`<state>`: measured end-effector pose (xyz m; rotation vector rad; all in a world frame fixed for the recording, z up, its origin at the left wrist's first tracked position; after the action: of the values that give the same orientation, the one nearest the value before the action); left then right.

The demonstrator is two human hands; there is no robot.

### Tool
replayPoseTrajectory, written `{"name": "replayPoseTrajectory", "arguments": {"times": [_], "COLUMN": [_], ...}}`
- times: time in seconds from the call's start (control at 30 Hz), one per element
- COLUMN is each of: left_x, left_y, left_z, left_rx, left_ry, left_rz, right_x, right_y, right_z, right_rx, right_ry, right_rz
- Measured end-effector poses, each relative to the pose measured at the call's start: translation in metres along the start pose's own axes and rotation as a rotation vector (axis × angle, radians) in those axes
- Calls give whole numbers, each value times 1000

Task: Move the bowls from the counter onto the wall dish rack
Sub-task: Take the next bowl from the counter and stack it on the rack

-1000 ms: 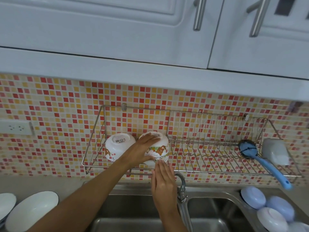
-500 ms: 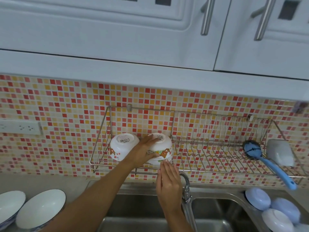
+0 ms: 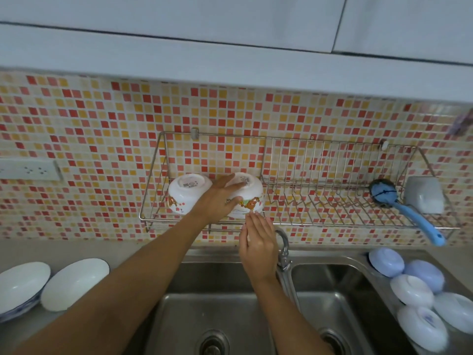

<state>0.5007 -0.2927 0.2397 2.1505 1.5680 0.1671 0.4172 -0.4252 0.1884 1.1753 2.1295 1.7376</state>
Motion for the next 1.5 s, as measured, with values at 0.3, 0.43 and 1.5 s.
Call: {"name": "replayPoseTrajectory", "arguments": {"times": [0.3, 0.43, 1.5], "left_x": [-6, -12, 18], "left_y": [0, -2, -162], "left_z": [0, -1, 26], "left_rx": [4, 28, -37], "left_ry": [55, 94, 408], "left_rz": [56, 88, -74], "right_x": [0, 0, 27], "right_y": [0, 0, -95], "right_z": [0, -1, 44], "right_rx": [-14, -6, 488], "right_ry": [-2, 0, 81], "right_rz": [6, 13, 321]}}
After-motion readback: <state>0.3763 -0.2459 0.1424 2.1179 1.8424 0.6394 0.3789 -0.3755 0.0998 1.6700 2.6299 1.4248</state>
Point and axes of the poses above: each hand's wrist, its own y-axis towards the middle knuckle, its own z-axis out of the palm, x = y × z, the point moved 7 cm from there along y, towards the middle knuckle, and after that the axes turned 14 degrees about y, right-handed, at the moved point
